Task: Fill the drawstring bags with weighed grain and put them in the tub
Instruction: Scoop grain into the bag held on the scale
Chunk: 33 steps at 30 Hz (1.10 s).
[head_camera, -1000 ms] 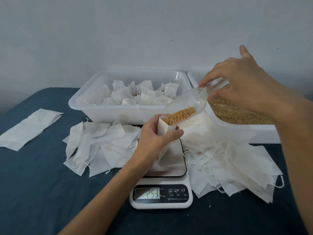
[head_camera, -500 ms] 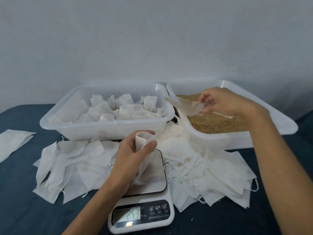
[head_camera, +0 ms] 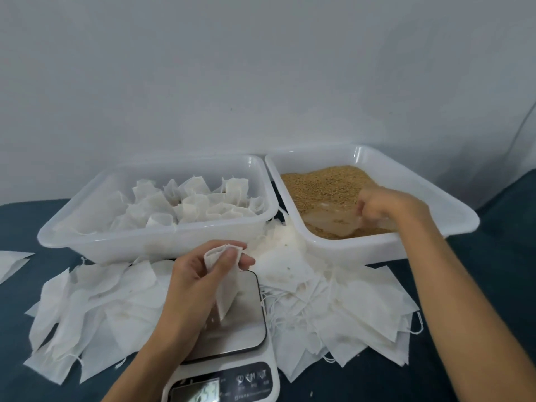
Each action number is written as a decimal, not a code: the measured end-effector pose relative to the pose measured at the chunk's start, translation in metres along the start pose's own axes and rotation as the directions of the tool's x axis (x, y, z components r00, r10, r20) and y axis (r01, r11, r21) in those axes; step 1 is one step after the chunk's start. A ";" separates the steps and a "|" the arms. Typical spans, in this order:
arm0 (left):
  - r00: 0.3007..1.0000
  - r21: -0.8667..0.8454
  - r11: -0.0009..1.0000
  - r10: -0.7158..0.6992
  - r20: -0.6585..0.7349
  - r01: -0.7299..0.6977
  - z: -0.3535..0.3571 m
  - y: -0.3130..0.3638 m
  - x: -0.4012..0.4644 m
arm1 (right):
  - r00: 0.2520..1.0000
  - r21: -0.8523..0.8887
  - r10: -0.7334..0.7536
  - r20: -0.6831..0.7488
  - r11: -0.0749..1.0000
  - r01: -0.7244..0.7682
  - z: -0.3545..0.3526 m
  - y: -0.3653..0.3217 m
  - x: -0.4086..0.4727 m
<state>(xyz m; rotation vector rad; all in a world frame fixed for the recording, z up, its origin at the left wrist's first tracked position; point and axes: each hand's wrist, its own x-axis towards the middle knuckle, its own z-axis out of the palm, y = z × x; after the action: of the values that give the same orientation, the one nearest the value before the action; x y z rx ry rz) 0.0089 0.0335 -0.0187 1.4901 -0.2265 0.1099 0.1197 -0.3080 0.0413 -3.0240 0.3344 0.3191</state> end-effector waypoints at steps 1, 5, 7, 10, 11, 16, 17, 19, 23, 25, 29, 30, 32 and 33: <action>1.000 -0.023 1.000 0.008 -0.001 -0.008 0.000 0.002 0.002 | 1.000 -0.002 -0.002 0.000 1.000 0.002 0.000 -0.002 0.001; 0.998 -0.060 0.996 0.063 -0.021 -0.064 -0.007 0.025 0.019 | 0.994 0.074 -0.068 -0.088 0.994 0.074 -0.014 -0.016 -0.006; 0.994 -0.081 0.992 0.094 -0.056 -0.098 -0.014 0.041 0.037 | 0.978 0.156 -0.118 -0.175 0.977 0.146 -0.024 -0.024 -0.015; 0.980 -0.088 0.983 0.150 -0.129 -0.162 -0.030 0.066 0.072 | 0.934 0.249 -0.246 -0.260 0.917 0.311 -0.034 -0.041 -0.033; 0.975 -0.061 0.982 0.167 -0.147 -0.177 -0.038 0.072 0.085 | 0.912 0.252 -0.304 -0.274 0.893 0.373 -0.036 -0.047 -0.039; 0.965 0.103 0.995 0.029 -0.262 -0.002 -0.070 0.067 0.131 | 0.798 0.327 -0.505 -0.327 0.732 0.597 -0.040 -0.077 -0.071; 0.960 0.155 0.987 -0.002 -0.279 0.047 -0.073 0.060 0.134 | 0.780 0.325 -0.524 -0.342 0.713 0.621 -0.040 -0.081 -0.076; 0.955 0.254 0.960 -0.036 -0.295 0.114 -0.079 0.047 0.135 | 0.756 0.302 -0.549 -0.355 0.698 0.649 -0.039 -0.086 -0.082; 0.967 0.411 0.898 -0.058 -0.248 0.159 -0.085 0.038 0.133 | 0.745 0.263 -0.582 -0.327 0.701 0.663 -0.037 -0.089 -0.085; 0.964 0.580 0.798 -0.004 -0.267 0.164 -0.085 0.041 0.131 | 0.744 0.259 -0.585 -0.322 0.702 0.664 -0.037 -0.090 -0.085; 0.938 0.824 0.566 0.281 -0.204 0.010 -0.071 0.045 0.103 | 0.744 0.249 -0.579 -0.333 0.707 0.662 -0.036 -0.091 -0.092; 0.918 0.840 0.540 0.360 -0.167 -0.059 -0.063 0.045 0.090 | 0.738 0.266 -0.572 -0.357 0.695 0.667 -0.034 -0.090 -0.093; 0.883 0.823 0.534 0.460 -0.092 -0.192 -0.046 0.043 0.061 | 0.727 0.328 -0.545 -0.417 0.656 0.680 -0.023 -0.084 -0.098; 0.886 0.793 0.555 0.462 -0.044 -0.251 -0.037 0.042 0.046 | 0.725 0.370 -0.531 -0.439 0.629 0.684 -0.015 -0.081 -0.099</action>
<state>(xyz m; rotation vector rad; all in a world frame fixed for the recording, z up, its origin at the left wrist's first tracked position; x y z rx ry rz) 0.0477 0.0707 0.0297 2.2590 -0.3000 0.8289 0.0457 -0.2103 0.0817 -2.4252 -0.5423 -0.2463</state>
